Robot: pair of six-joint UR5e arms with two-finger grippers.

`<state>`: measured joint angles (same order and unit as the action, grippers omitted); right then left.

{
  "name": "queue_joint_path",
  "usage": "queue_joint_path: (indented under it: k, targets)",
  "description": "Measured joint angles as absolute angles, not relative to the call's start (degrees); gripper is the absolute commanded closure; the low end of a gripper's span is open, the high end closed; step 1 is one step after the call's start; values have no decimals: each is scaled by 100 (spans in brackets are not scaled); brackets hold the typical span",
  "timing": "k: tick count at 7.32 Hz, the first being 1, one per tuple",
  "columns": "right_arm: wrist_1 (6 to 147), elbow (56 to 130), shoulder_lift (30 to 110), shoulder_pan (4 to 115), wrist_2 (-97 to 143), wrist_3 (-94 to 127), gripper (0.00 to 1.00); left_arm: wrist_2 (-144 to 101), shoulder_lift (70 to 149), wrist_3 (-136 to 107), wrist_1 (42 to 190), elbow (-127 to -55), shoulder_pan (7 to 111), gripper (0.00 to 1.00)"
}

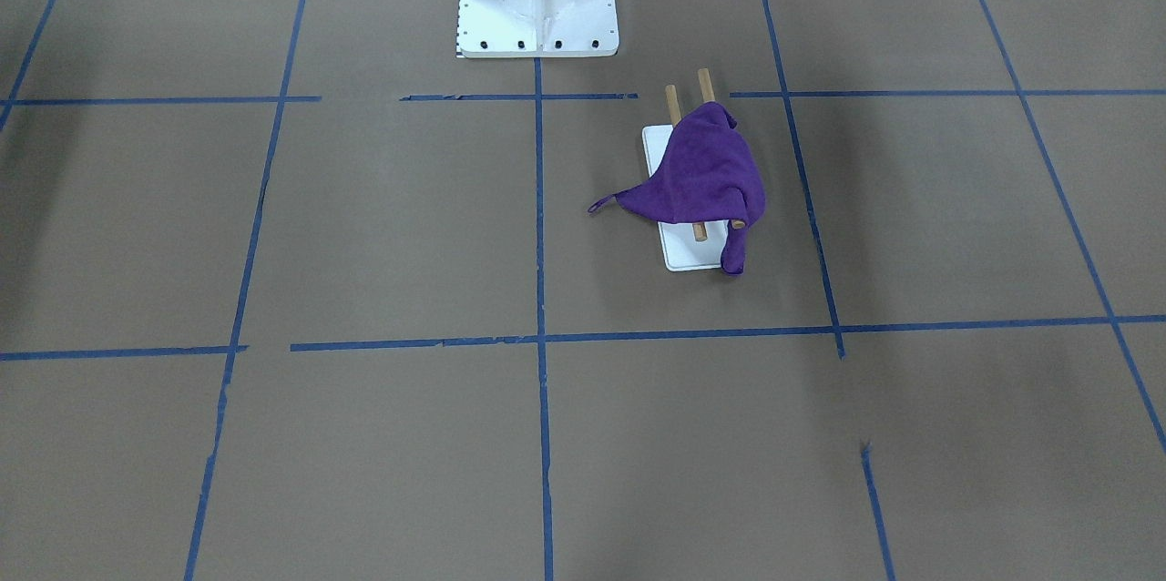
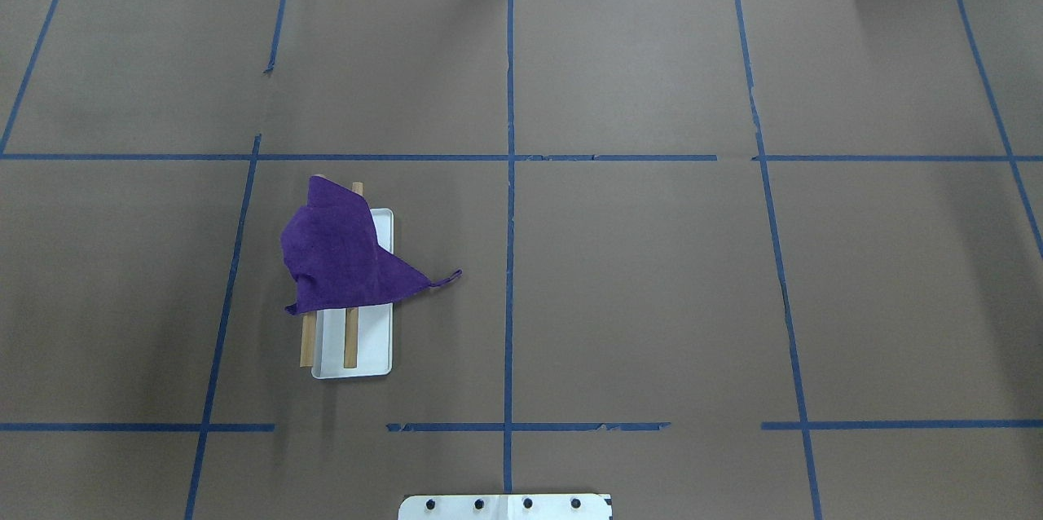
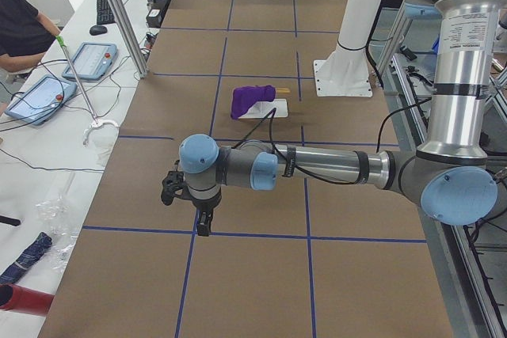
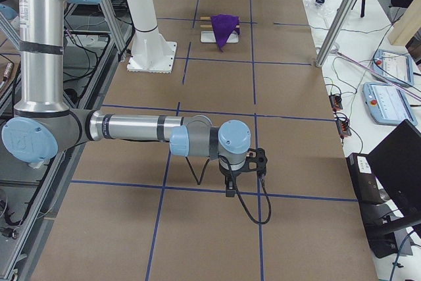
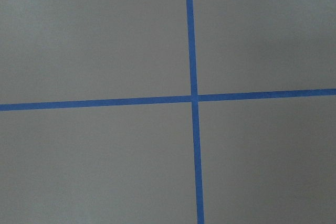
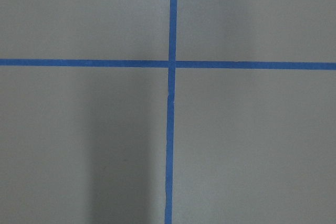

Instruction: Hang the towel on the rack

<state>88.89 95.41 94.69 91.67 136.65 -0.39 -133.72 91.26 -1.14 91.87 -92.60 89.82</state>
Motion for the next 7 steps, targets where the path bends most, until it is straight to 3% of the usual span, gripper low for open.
queue_joint_path:
  k: [7]
  targets:
    - [8780,9525,9466,9173,13684,6,0,-13376,9158,-114,9201,-9244,8982,0]
